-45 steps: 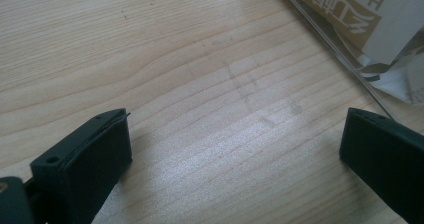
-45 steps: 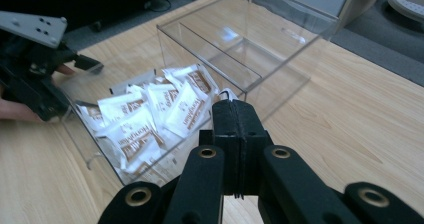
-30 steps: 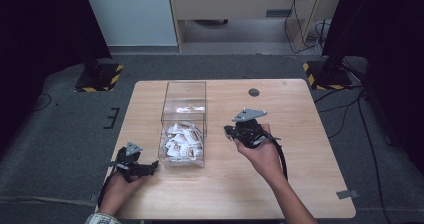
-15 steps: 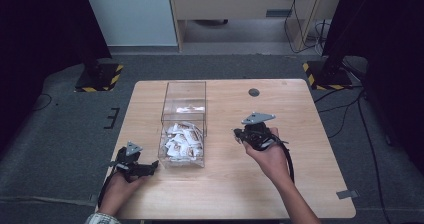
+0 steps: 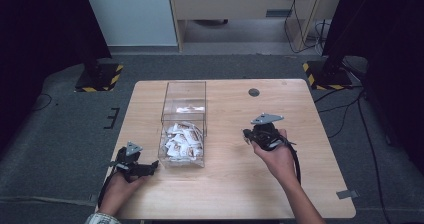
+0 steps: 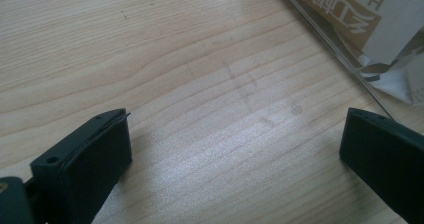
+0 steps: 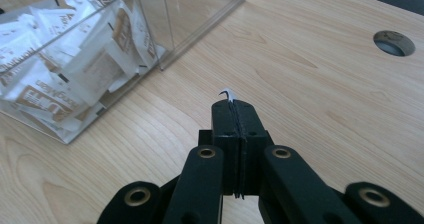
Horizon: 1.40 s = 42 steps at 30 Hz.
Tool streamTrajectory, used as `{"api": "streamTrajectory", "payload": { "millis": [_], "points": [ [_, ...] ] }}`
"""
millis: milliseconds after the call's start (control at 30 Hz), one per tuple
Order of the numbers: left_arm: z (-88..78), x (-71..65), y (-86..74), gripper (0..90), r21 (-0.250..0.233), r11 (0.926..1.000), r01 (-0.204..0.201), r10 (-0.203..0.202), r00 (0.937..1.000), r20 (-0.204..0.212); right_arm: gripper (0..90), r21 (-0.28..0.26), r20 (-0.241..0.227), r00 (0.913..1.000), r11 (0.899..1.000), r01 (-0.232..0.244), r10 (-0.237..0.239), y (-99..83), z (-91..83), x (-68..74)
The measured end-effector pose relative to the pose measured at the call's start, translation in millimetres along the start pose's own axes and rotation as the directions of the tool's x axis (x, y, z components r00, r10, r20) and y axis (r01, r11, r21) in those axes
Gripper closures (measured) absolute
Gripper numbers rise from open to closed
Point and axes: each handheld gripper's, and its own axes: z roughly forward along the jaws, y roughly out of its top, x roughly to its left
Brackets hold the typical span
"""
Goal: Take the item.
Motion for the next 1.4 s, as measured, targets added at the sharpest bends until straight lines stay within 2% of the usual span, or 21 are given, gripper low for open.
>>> {"api": "streamTrajectory", "payload": {
  "millis": [367, 633, 833, 1400],
  "points": [
    [0.0, 0.0, 0.0, 0.0, 0.000, 1.0000, 0.000, 0.000, 1.0000, 0.000, 89.1, 0.017, 0.041, 0.9985, 0.999, -0.037, 0.037, -7.4, 3.5, -19.3],
    [0.0, 0.0, 0.0, 0.0, 0.000, 1.0000, 0.000, 0.000, 1.0000, 0.000, 89.1, 0.022, 0.056, 0.9971, 0.998, -0.053, 0.052, -10.3, 5.1, -28.2],
    [0.0, 0.0, 0.0, 0.0, 0.000, 1.0000, 0.000, 0.000, 1.0000, 0.000, 89.1, 0.023, 0.068, 0.9942, 0.996, -0.085, 0.083, -12.8, 9.0, -35.9],
    [-0.1, -0.2, -0.1, 0.0, 0.000, 1.0000, 0.001, -0.001, 1.0000, -0.001, 89.1, 0.010, 0.107, 0.9868, 0.992, -0.123, 0.122, -6.1, 15.2, -58.3]
  ]
}}
